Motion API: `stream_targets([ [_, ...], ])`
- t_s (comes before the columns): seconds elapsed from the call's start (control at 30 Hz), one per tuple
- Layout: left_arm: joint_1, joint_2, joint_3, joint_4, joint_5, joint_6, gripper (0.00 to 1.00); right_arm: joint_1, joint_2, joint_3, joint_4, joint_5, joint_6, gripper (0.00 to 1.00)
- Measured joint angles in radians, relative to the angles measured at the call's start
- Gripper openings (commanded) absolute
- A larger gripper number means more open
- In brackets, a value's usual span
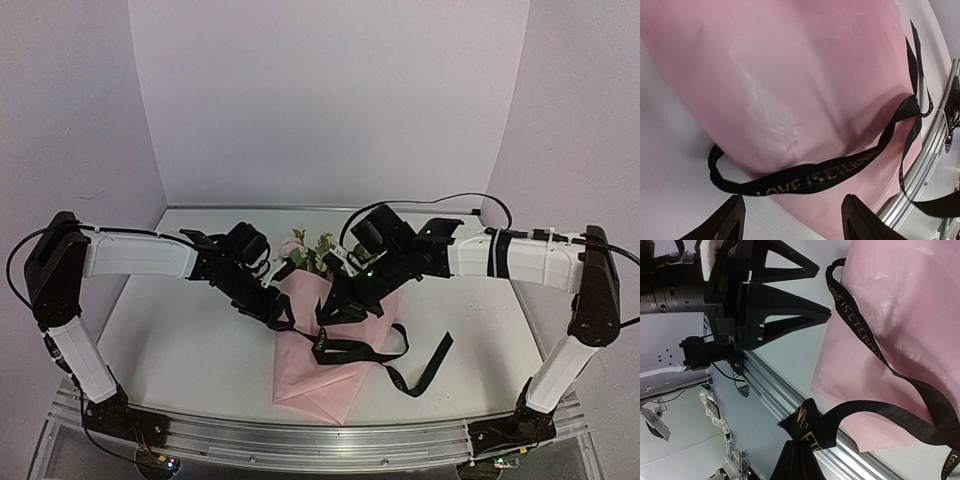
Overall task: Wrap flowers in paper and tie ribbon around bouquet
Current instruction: Cross the ribbon over the folded bouquet.
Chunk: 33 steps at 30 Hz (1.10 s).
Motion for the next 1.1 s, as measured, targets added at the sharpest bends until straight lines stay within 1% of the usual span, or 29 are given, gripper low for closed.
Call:
stream_targets([
  [0.1, -0.026, 0.032, 0.058, -0.023, -0.029, 0.024, 0.69, 0.0, 0.013, -0.045, 0.077, -0.026, 0.044, 0.0],
  [0.27, -0.056, 0.083, 0.129, -0.071, -0.078, 0.069, 0.67, 0.001, 0.02, -0.122, 0.176, -0.051, 0.115, 0.0],
  [0.53, -0.088, 0.121, 0.137, -0.128, -0.083, 0.109, 0.65, 0.001, 0.025, -0.184, 0.282, -0.055, 0.187, 0.0],
  [0.8, -0.088, 0.133, 0.159, -0.172, -0.086, 0.14, 0.66, 0.001, 0.025, -0.235, 0.335, -0.05, 0.224, 0.0],
  [1.0, -0.092, 0.156, 0.185, -0.196, -0.12, 0.157, 0.58, 0.001, 0.026, -0.246, 0.356, -0.047, 0.243, 0.0],
  [1.03, -0.094, 0.167, 0.192, -0.198, -0.126, 0.159, 0.56, 0.001, 0.026, -0.248, 0.361, -0.047, 0.246, 0.0],
  [1.1, -0.098, 0.186, 0.203, -0.204, -0.134, 0.161, 0.49, 0.001, 0.026, -0.25, 0.371, -0.048, 0.251, 0.0],
])
